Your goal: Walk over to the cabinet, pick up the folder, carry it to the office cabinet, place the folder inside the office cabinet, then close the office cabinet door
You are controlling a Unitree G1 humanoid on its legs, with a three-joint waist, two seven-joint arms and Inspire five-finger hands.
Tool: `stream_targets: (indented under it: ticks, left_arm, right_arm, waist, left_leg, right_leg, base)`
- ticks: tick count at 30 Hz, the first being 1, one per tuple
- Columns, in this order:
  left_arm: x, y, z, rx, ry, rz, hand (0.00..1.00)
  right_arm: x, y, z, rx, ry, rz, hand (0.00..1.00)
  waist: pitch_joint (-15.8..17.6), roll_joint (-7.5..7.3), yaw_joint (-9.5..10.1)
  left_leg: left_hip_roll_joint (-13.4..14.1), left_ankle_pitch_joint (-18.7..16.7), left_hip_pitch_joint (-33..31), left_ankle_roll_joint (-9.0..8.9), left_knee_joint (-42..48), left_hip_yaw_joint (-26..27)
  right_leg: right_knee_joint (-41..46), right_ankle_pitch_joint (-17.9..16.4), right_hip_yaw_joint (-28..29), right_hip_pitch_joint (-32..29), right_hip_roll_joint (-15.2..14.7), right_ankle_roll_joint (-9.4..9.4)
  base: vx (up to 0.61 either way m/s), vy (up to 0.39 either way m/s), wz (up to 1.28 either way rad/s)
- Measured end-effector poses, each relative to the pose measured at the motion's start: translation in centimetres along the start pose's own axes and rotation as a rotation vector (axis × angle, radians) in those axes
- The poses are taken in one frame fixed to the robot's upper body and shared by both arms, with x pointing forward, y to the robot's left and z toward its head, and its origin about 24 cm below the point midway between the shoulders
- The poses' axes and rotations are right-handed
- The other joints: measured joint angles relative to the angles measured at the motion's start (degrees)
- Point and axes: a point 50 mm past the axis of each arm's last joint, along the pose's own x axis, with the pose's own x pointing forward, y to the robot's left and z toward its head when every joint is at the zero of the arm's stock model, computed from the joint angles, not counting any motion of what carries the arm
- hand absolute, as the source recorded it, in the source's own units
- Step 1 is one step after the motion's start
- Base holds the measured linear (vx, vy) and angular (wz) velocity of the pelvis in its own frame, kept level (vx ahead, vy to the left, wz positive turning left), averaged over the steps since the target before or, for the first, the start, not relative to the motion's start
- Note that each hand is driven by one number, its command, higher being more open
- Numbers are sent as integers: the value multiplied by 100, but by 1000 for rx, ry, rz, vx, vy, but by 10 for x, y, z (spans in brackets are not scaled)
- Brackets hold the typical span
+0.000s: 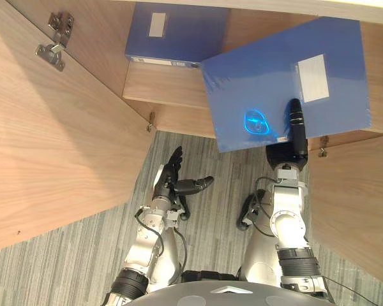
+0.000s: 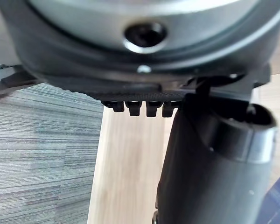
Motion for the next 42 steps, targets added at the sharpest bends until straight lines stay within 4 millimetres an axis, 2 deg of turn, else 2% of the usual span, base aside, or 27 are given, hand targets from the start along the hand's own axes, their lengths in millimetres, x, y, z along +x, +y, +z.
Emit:
stream_targets:
  ticks: [6, 14, 20, 26, 29, 30, 33, 38, 42]
  left_arm:
    - [-1, -5, -1, 12, 6, -27, 100]
    - [-4, -8, -5, 72, 19, -71, 100]
    - [-4, -20, -4, 99, 14, -139, 100]
    - [-7, -28, -7, 121, 26, -210, 100]
    - [-9, -28, -10, 141, 39, -237, 100]
    - [-10, -29, -13, 144, 51, -247, 100]
    - [-13, -29, -21, 137, 84, -260, 100]
    - [-16, -32, -29, 138, 120, -286, 100]
    - [-18, -35, -30, 138, 125, -302, 100]
  right_arm:
    - [5, -3, 11, 46, -67, -38, 0]
    - [13, 2, 14, 97, -91, -42, 0]
    - [28, 9, 39, 137, -202, -38, 0]
    - [44, 25, 66, 182, -308, 0, 0]
    - [52, 36, 75, 201, -353, 31, 0]
    - [56, 42, 78, 199, -357, 49, 0]
    - [64, 59, 81, 220, -365, 95, 0]
    - [74, 72, 82, 238, -373, 108, 0]
    - [77, 79, 89, 240, -386, 119, 0]
  waist:
    - [-3, 0, 7]
    - [-15, 2, 7]
    - [-48, 32, -16]
    - [-353, 153, -93]
    - [-373, 172, -126]
    - [-408, 229, -120]
    - [-470, 327, -116]
    - [-546, 446, -88]
    - [-570, 482, -9]
  left_leg:
    - [-10, 49, -3, -28, -42, 22]
    - [2, 222, 64, -64, -193, 107]
    - [86, 217, 204, -74, -176, 239]
    - [66, 248, 233, -92, -239, 346]
    - [-27, 325, 366, -92, -359, 443]
    - [-31, 343, 374, -112, -388, 446]
    - [-69, 409, 390, -107, -495, 444]
    - [-97, 524, 381, -99, -641, 527]
    - [-90, 576, 310, -101, -678, 542]
  right_leg:
    - [-66, -10, 34, 7, 21, -13]
    - [-64, -35, 138, -75, 86, -60]
    - [-16, -35, 298, -110, 179, -65]
    - [42, -48, 408, -239, 163, -90]
    - [96, -64, 487, -249, 71, -118]
    - [101, -71, 486, -249, 68, -131]
    - [105, -84, 473, -250, 47, -155]
    - [104, -91, 455, -306, -41, -170]
    - [103, -86, 449, -383, -43, -178]
  base:
    - [-55, -3, 0]
    - [-30, -36, -3]
    - [-21, -10, -12]
    - [-3, -4, -4]
    - [-4, -41, 0]
    - [-15, -50, 6]
    - [-26, -49, 6]
    - [-19, -39, 12]
    - [0, -8, 2]
